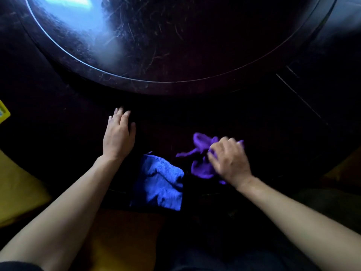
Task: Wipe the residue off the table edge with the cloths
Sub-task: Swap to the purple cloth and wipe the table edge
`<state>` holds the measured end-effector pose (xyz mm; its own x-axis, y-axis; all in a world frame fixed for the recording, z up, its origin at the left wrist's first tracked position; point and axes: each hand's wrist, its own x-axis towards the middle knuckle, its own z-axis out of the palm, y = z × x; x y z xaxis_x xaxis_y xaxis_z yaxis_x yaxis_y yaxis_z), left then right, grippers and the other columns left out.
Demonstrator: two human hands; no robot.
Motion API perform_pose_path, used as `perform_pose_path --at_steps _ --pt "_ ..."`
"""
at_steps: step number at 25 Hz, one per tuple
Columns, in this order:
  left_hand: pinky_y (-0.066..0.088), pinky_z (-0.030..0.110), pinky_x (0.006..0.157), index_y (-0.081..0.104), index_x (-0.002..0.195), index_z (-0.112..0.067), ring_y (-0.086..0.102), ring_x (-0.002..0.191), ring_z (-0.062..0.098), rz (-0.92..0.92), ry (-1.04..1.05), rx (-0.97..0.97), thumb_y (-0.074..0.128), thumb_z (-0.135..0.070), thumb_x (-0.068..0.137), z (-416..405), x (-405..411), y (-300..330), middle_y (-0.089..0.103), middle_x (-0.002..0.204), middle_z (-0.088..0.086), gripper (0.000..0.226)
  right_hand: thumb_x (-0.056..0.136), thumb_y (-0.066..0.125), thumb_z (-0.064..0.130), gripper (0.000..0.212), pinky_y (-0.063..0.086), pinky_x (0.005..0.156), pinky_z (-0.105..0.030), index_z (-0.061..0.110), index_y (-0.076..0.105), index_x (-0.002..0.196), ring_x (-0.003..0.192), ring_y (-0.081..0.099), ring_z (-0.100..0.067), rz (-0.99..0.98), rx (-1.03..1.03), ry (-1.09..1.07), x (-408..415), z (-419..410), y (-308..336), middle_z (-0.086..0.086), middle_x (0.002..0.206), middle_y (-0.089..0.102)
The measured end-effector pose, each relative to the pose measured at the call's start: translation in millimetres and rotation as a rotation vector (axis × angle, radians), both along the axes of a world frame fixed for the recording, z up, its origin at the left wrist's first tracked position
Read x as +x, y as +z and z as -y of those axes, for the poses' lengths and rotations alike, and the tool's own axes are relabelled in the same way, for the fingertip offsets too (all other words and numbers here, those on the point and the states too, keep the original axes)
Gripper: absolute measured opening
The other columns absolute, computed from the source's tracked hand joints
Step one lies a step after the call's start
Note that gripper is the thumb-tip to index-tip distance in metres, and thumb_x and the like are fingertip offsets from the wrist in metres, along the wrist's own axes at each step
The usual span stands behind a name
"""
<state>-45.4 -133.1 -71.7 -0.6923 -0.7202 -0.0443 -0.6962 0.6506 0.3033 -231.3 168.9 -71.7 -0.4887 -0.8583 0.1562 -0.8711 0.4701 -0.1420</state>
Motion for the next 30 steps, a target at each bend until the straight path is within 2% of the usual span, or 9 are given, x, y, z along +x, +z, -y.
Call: perform_pose_path --at_steps 3,6,9,13,15,18,21,27,30 --pt "0.034 0.041 0.117 0.055 0.135 -0.003 0.044 0.138 0.033 -0.085 0.050 -0.018 0.050 -0.019 0.098 -13.7 -12.8 10.4 0.051 0.145 0.019 0.041 0.092 0.054 0.037 0.025 0.042 0.072 -0.047 0.013 0.058 0.094 0.085 0.054 -0.036 0.032 -0.006 -0.350 -56.9 -0.4 6.8 -0.013 0.093 0.056" --pt "0.040 0.042 0.112 0.061 0.128 -0.002 0.054 0.127 0.036 -0.177 -0.227 -0.058 0.053 -0.009 0.093 -53.7 -46.9 14.5 0.059 0.135 0.020 0.036 0.092 0.055 0.042 0.027 0.040 0.073 -0.046 0.016 0.060 0.094 0.085 0.055 -0.035 0.029 0.013 -0.433 -22.1 5.8 3.8 -0.012 0.093 0.058" --pt "0.039 0.049 0.113 0.062 0.128 0.000 0.051 0.132 0.039 -0.161 -0.498 -0.012 0.052 -0.005 0.093 -95.7 -90.3 11.3 0.056 0.140 0.021 0.037 0.090 0.056 0.043 0.025 0.041 0.068 -0.043 0.019 0.060 0.086 0.076 0.055 -0.031 0.088 0.014 -0.020 55.8 -21.1 3.8 -0.007 0.085 0.057" --pt "0.035 0.049 0.115 0.054 0.137 -0.003 0.042 0.141 0.034 -0.060 -0.521 0.029 0.050 -0.016 0.095 -125.8 -126.5 5.9 0.045 0.152 0.016 0.044 0.092 0.055 0.044 0.028 0.043 0.060 -0.038 0.019 0.061 0.082 0.069 0.052 -0.024 0.055 -0.030 0.380 55.5 -68.5 0.3 -0.004 0.078 0.056" --pt "0.035 0.049 0.115 0.051 0.140 -0.005 0.042 0.141 0.034 -0.035 -0.509 0.041 0.049 -0.021 0.096 -134.5 -140.1 3.1 0.042 0.154 0.014 0.047 0.092 0.055 0.041 0.027 0.045 0.060 -0.041 0.018 0.062 0.080 0.067 0.054 -0.028 -0.053 -0.047 0.239 4.7 -79.6 -1.9 -0.008 0.076 0.056" --pt "0.036 0.051 0.114 0.045 0.143 -0.008 0.041 0.139 0.036 0.013 -0.471 0.059 0.048 -0.026 0.098 -146.2 -159.6 1.3 0.039 0.156 0.014 0.049 0.092 0.055 0.038 0.026 0.046 0.070 -0.047 0.013 0.062 0.090 0.079 0.056 -0.035 -0.033 -0.056 -0.322 -92.8 -100.3 1.4 -0.014 0.087 0.058" --pt "0.035 0.052 0.115 0.042 0.144 -0.010 0.039 0.141 0.037 0.037 -0.420 0.078 0.045 -0.030 0.098 -159.1 -176.5 1.8 0.036 0.157 0.013 0.050 0.094 0.054 0.040 0.027 0.044 0.075 -0.048 0.014 0.061 0.095 0.085 0.056 -0.036 0.006 -0.076 -0.709 -98.6 -91.3 0.2 -0.014 0.094 0.059" --pt "0.032 0.051 0.117 0.040 0.144 -0.013 0.035 0.144 0.033 0.019 -0.469 0.083 0.039 -0.036 0.098 -191.2 -222.1 -1.2 0.032 0.160 0.009 0.052 0.093 0.059 0.038 0.022 0.038 0.066 -0.042 0.018 0.059 0.084 0.073 0.051 -0.028 0.098 -0.069 -0.029 8.7 -112.1 -6.9 -0.005 0.079 0.054" --pt "0.029 0.050 0.119 0.038 0.144 -0.015 0.033 0.145 0.031 0.014 -0.443 0.066 0.036 -0.039 0.098 -198.0 -232.6 -9.3 0.029 0.161 0.007 0.052 0.089 0.061 0.038 0.021 0.040 0.069 -0.043 0.019 0.061 0.083 0.076 0.052 -0.030 0.072 -0.123 -0.277 -58.9 -154.6 -6.0 -0.007 0.082 0.056"
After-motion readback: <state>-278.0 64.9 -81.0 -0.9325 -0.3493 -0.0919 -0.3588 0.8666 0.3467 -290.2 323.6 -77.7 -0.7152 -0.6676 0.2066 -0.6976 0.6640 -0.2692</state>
